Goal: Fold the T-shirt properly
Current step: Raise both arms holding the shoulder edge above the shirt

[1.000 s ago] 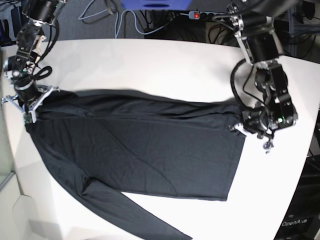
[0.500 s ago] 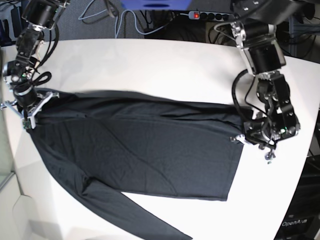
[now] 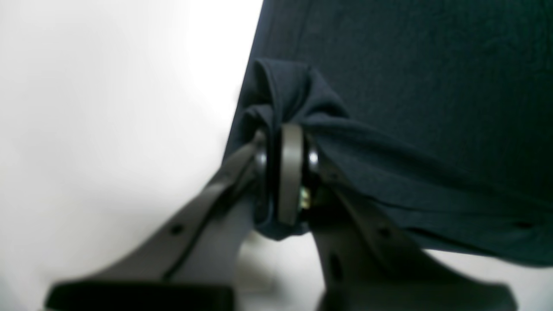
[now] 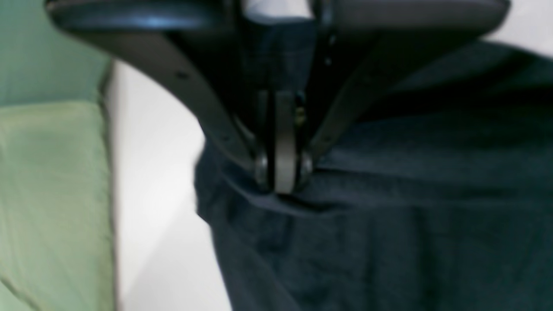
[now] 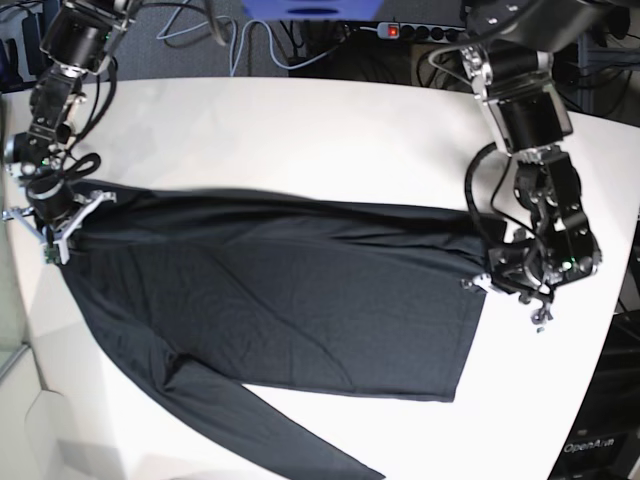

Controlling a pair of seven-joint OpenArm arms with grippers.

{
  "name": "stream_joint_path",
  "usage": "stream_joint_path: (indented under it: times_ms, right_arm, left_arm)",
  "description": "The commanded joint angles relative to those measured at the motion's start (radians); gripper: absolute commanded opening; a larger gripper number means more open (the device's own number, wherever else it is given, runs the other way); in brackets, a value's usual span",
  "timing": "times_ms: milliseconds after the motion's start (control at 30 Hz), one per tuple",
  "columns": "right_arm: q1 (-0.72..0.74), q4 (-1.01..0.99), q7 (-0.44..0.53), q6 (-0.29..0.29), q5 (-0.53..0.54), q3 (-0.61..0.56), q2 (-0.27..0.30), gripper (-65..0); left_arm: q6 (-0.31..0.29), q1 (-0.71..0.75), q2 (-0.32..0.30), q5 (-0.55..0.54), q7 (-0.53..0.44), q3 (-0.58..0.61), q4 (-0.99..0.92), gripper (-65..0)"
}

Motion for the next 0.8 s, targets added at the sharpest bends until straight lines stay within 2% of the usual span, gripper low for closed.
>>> stream_joint_path:
  times_ms: [0, 133, 767]
  right_arm:
    - [0.017, 0.014, 0.027, -0.008, 0.004, 0.004, 0.019, -64.6]
    - [0.045, 0.016, 0.021, -0.008, 0.005, 0.025, 0.031, -64.6]
    - [0.051, 0.014, 0.026, -0.006, 0.005, 0.021, 0.039, -64.7]
  left_arm:
    - [-0.002, -0.026, -0.022, -0.008, -0.018, -0.020, 0.015, -62.8]
    - [-0.006, -0.041, -0.027, -0.014, -0.018, -0.077, 0.015, -62.8]
    - [-0.009, -0.046, -0.020, -0.016, -0.018, -0.075, 0.015, -62.8]
